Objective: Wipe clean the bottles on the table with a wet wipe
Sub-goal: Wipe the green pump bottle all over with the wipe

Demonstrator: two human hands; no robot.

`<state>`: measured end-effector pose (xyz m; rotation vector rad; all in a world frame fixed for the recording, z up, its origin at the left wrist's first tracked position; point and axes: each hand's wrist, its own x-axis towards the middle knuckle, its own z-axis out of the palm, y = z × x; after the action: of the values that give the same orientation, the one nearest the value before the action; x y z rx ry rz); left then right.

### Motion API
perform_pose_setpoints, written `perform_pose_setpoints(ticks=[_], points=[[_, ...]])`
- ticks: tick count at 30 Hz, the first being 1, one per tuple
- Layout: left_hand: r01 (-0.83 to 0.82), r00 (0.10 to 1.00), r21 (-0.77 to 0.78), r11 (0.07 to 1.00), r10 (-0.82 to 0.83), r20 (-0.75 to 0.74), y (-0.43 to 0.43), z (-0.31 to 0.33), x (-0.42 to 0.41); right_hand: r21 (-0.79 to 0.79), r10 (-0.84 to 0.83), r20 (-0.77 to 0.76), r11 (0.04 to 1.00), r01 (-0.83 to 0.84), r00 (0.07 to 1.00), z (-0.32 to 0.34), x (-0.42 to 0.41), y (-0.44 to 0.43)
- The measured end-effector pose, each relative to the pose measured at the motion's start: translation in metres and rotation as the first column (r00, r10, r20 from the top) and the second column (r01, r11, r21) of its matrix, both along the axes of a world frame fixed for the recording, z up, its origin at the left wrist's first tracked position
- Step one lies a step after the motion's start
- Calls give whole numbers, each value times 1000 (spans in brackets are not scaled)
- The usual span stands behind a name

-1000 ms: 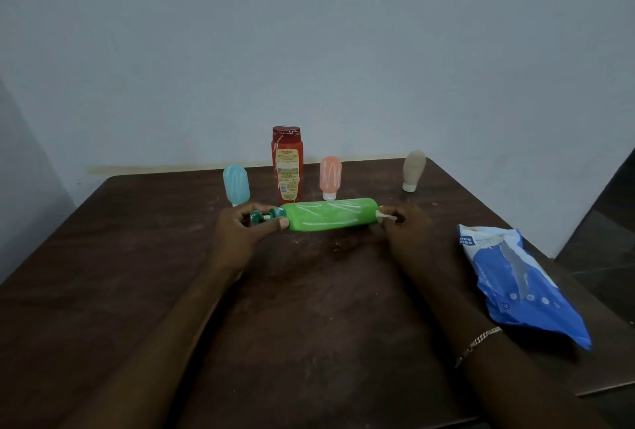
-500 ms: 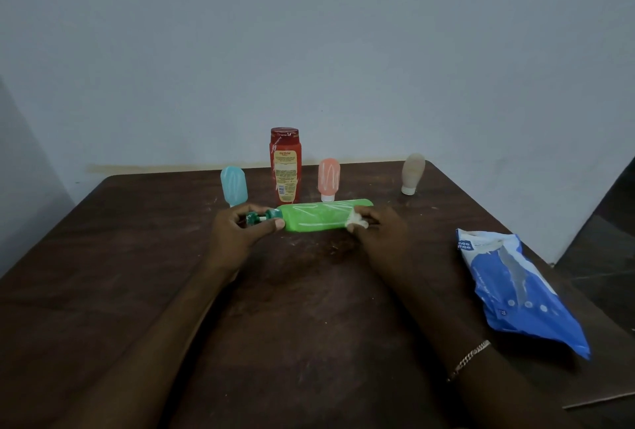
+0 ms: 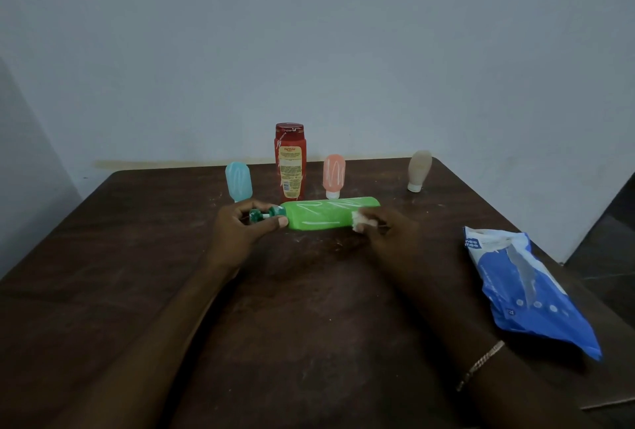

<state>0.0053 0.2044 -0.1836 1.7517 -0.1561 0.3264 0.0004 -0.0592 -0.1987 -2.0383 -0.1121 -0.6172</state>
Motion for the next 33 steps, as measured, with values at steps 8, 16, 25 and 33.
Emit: perform_pose_setpoints(ticks=[8,16,25,33], points=[[0,1000,-7,1000,0,0,-1,2,-1,-293,126,73,951,-99,989,-5,1,17],[4,999,23,1000,-4,33,-6,1,-3,-280,62,136,960,-22,989,7,-1,29],[-2,1000,46,999,1,21,-7,1,-5,-251,72,136,967,-36,988,12,-6,22],[0,1000,48,999,0,5,-6,1,-8,-397,276,119,893,-209,954,15,-24,35]])
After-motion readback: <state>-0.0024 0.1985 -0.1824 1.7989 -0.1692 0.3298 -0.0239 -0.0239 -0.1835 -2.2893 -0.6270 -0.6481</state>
